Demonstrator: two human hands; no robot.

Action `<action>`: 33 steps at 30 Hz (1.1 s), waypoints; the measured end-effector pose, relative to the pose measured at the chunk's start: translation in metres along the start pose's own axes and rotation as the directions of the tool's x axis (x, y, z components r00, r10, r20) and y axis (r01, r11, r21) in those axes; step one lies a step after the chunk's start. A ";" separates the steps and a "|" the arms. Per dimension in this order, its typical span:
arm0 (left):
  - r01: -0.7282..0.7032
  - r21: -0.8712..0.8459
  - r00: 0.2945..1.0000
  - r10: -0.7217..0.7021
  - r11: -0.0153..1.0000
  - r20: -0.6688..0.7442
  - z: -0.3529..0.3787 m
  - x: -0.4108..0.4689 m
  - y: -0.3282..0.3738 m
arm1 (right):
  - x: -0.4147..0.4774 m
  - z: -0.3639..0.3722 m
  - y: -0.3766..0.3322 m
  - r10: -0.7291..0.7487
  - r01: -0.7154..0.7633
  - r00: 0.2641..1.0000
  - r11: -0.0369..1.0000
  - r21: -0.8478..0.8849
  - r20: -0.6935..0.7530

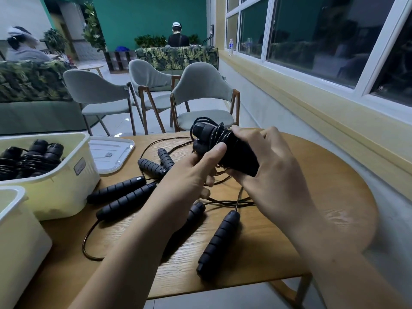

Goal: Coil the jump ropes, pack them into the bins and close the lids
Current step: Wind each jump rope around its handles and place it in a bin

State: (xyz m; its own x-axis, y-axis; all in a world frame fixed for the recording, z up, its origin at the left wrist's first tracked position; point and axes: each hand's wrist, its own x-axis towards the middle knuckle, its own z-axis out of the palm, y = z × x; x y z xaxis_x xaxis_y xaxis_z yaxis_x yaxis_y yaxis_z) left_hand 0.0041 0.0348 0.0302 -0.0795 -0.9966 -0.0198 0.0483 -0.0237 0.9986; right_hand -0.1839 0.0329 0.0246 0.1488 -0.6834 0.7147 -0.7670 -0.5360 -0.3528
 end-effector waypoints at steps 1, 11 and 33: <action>0.009 0.005 1.000 -0.009 1.000 -0.013 -0.001 0.001 0.000 | -0.001 0.003 0.000 -0.041 0.040 0.999 0.998 -0.043 -0.027; 0.061 -0.058 0.998 -0.062 0.996 -0.023 -0.014 0.001 0.003 | -0.006 0.020 -0.006 -0.269 0.267 0.958 0.963 -0.035 -0.097; -0.072 -0.169 0.949 0.015 0.983 -0.315 -0.129 -0.077 0.073 | 0.000 0.062 -0.112 -0.422 0.383 0.907 0.804 0.455 -0.017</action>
State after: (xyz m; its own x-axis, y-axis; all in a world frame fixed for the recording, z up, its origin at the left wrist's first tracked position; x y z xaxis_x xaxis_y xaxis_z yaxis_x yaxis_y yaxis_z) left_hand 0.1421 0.0996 0.0985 0.2385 -0.9709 -0.0193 0.2217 0.0351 0.9745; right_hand -0.0593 0.0626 0.0267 0.4475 -0.3849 0.8072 -0.2758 -0.9180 -0.2848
